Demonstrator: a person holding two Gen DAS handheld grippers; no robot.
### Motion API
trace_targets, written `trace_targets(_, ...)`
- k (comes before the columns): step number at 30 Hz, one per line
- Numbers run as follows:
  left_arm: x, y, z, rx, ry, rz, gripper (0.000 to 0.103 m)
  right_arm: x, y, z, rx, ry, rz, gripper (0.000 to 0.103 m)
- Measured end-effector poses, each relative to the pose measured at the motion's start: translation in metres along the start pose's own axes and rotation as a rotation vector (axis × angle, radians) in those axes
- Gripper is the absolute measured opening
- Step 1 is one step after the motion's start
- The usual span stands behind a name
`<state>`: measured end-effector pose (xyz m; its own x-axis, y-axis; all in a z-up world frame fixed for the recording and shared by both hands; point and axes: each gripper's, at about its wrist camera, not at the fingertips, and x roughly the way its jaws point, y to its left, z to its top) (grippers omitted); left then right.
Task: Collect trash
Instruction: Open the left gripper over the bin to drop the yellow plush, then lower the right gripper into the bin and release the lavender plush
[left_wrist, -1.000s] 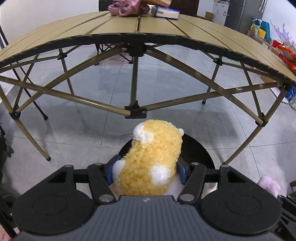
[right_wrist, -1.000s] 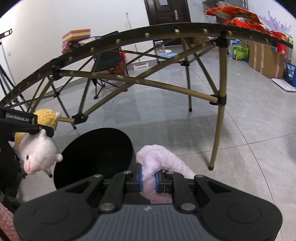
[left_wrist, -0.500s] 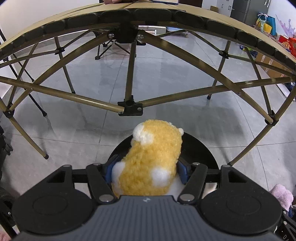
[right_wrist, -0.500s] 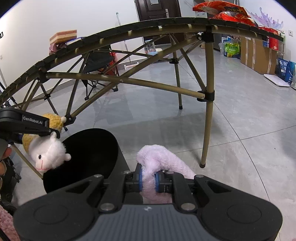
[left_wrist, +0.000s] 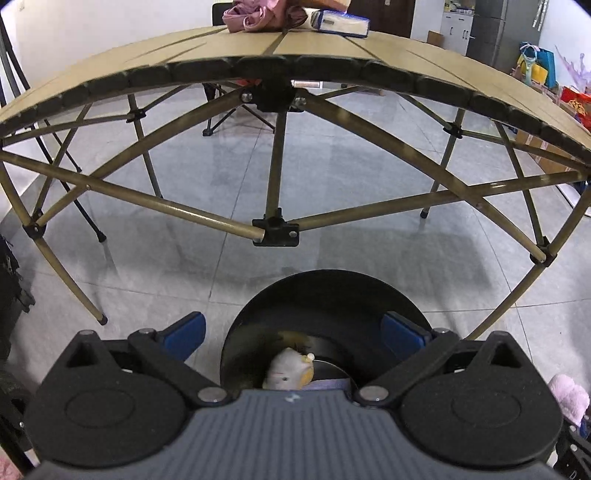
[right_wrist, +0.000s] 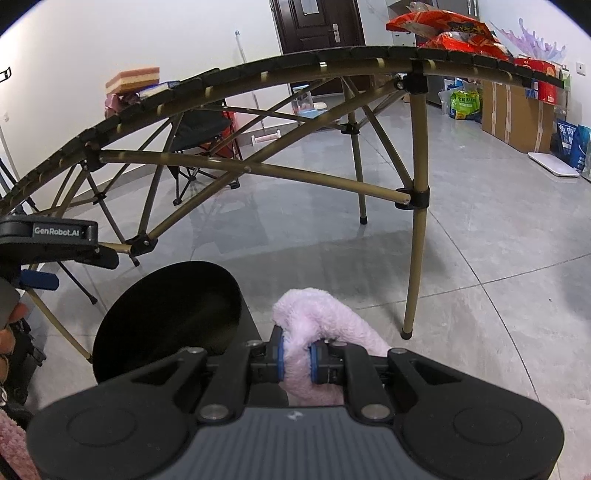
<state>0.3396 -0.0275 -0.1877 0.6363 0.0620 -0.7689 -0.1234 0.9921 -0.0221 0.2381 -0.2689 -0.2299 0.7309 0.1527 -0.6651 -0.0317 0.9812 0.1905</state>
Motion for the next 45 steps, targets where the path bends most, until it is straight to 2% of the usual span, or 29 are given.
trace_targets(25, -0.041, 0.024, -0.013, 0.009, -0.087, -0.015, 0.103, -0.018, 0.025, 0.002, -0.057, -0.044, 0.034, 0.012)
trace_targets(45, -0.062, 0.085, -0.015, -0.081, -0.122, 0.027, 0.103, -0.012, 0.105, 0.032, -0.161, -0.080, 0.149, 0.012)
